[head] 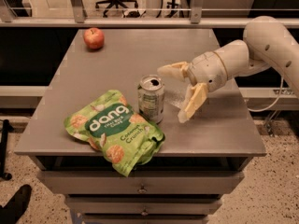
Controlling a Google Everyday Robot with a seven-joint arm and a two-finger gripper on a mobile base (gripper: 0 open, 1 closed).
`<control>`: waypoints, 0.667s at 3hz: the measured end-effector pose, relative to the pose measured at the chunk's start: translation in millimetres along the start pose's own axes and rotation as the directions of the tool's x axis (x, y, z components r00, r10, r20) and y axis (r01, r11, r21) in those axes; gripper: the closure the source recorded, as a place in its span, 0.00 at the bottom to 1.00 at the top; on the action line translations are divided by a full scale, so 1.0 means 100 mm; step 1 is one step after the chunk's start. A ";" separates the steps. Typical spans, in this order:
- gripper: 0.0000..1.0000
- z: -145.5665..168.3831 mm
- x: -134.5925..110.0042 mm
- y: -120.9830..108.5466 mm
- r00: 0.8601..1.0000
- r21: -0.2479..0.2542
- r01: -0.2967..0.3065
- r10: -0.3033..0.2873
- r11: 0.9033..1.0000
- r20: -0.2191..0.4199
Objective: Move 7up can near green rice chip bag
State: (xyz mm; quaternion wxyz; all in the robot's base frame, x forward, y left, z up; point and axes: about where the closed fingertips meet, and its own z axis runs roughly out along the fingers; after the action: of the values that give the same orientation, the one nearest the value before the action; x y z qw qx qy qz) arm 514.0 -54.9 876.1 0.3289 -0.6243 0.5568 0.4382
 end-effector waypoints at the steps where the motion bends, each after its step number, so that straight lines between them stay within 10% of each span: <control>1: 0.00 -0.65 0.14 -0.08 0.998 0.144 0.007 0.003 0.990 -0.067; 2: 0.00 -0.97 0.00 -0.19 0.997 0.223 0.043 -0.027 0.974 -0.076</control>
Offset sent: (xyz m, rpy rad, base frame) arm 0.0182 -0.0581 0.0113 -0.0628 -0.0659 -0.1170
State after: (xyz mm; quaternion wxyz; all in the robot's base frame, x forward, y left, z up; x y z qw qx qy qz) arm 549.9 -138.8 913.2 0.3847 -0.6083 0.6031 0.3439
